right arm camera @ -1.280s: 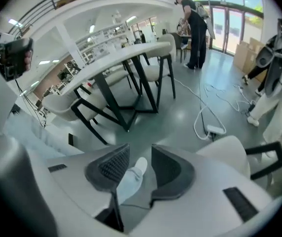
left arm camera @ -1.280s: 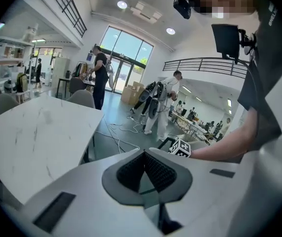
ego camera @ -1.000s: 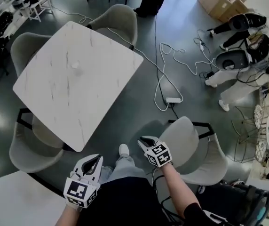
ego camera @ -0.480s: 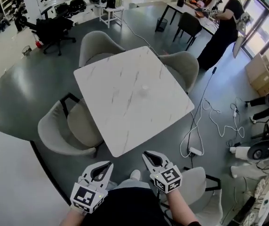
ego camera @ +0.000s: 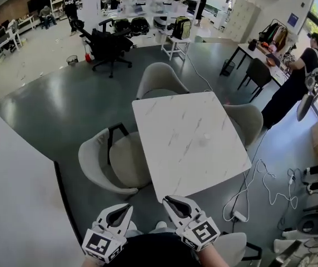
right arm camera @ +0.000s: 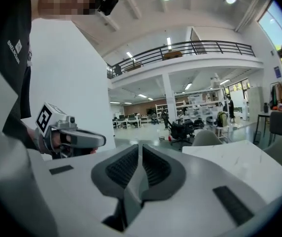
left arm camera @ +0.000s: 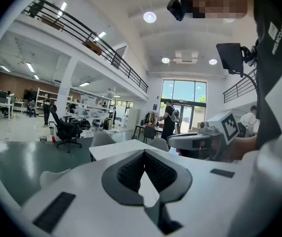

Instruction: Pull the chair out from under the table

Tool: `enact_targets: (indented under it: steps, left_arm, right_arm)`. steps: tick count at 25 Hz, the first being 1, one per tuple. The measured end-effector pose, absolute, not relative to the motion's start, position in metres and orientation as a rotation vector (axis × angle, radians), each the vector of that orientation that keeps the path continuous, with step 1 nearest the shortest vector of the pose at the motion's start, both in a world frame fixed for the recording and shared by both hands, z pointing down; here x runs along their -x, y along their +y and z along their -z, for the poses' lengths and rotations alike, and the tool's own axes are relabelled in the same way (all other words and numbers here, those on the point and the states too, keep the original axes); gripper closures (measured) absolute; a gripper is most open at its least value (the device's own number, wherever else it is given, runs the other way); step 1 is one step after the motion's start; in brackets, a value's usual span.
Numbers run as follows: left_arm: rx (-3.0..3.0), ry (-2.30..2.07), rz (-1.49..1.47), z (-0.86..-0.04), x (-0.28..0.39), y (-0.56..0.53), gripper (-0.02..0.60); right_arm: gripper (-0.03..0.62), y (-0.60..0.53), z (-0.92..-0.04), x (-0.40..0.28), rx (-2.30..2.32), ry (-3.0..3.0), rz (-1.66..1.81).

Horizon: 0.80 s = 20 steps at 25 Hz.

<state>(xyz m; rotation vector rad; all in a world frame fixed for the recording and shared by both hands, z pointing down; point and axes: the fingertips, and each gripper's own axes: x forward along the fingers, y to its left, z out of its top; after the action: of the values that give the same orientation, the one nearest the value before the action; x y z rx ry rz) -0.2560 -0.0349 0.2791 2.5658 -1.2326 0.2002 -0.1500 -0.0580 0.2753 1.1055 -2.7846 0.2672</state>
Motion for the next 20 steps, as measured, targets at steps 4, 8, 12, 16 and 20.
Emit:
enact_targets:
  steps: [4,8,12,16,20]
  left_arm:
    - [-2.515,-1.332,-0.116,-0.263,0.279,-0.035,0.577]
    - [-2.480,-1.372,-0.080,-0.259,0.292,-0.033,0.577]
    - [-2.486,-1.376,-0.115,-0.254,0.297,-0.031,0.578]
    - [-2.488,-1.404,-0.093,-0.246,0.302,-0.034,0.577]
    - [-2.495,-1.424,-0.076,-0.240,0.306,-0.033,0.578]
  right_arm:
    - [0.559,-0.045,-0.240,0.189,-0.974,-2.882,-0.193]
    - [0.559,-0.036,-0.222,0.212,-0.874,-2.939,-0.104]
    - [0.558,-0.033,-0.210,0.225,-0.827,-2.943,0.039]
    - [0.557,-0.032,-0.223,0.228,-0.748,-2.811,0.150]
    - [0.557,-0.033,-0.223,0.231,-0.737,-2.799,0.164]
